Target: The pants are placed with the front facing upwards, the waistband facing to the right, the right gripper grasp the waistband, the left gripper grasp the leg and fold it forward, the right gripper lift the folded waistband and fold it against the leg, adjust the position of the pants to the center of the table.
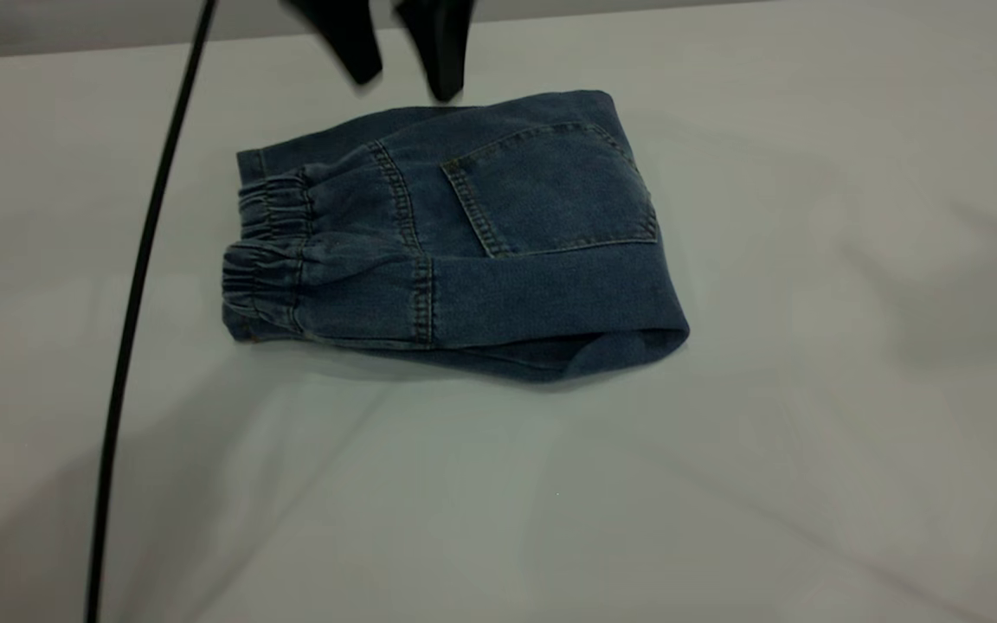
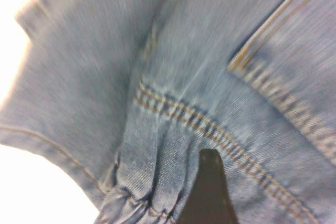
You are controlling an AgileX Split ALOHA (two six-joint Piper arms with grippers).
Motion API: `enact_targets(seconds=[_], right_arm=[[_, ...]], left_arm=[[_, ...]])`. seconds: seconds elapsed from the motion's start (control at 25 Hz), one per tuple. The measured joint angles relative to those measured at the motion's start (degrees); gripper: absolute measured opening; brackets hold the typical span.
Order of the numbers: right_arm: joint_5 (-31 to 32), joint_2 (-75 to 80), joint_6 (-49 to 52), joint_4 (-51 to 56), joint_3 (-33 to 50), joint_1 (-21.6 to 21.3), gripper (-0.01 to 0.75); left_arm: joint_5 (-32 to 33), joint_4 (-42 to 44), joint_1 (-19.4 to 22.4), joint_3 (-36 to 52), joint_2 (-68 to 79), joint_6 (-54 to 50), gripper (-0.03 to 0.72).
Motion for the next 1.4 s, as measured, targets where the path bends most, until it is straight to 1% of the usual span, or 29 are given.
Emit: enact_targets(seconds=[0.2, 0.32, 0.4, 0.68, 0.8, 1.04, 1.16, 1.4], right_arm=[[0.1, -5.4, 0.5, 0.1, 0.4, 0.0, 0.587], [0.1, -9.5, 0.5, 0.1, 3.3, 0.0, 0.587], [0.1, -13.4, 0.5, 0.1, 6.9, 0.0, 0.587], [0.1, -28.7, 0.5, -0.2, 21.7, 0.0, 0.587], [0.1, -35.6, 0.5, -0.3, 27.9, 0.0, 0.587], [0.1, -48.8, 0.2, -0.7, 39.6, 0.0, 0.587], [0.0, -54.2, 0.3, -0.4, 45.1, 0.0, 0.587], [0.0, -65.1, 0.4, -0.1, 56.6, 0.0, 0.587]], left_arm=[[0.4, 2.9, 0.0, -0.1, -8.0, 0.0, 0.517], [0.3, 5.0, 0.1, -0.1, -13.7, 0.0, 0.517], [0.3, 6.2, 0.1, 0.0, -18.0, 0.0, 0.517], [0.3, 6.0, 0.1, 0.0, -32.3, 0.0, 0.517], [0.2, 4.8, 0.1, 2.0, -38.4, 0.1, 0.517], [0.1, 2.9, 0.1, 12.5, -51.7, 0.1, 0.517], [0.0, 0.5, 0.1, 19.4, -58.5, 0.3, 0.517], [-0.2, 0.3, 0.1, 35.8, -72.5, 2.8, 0.517]])
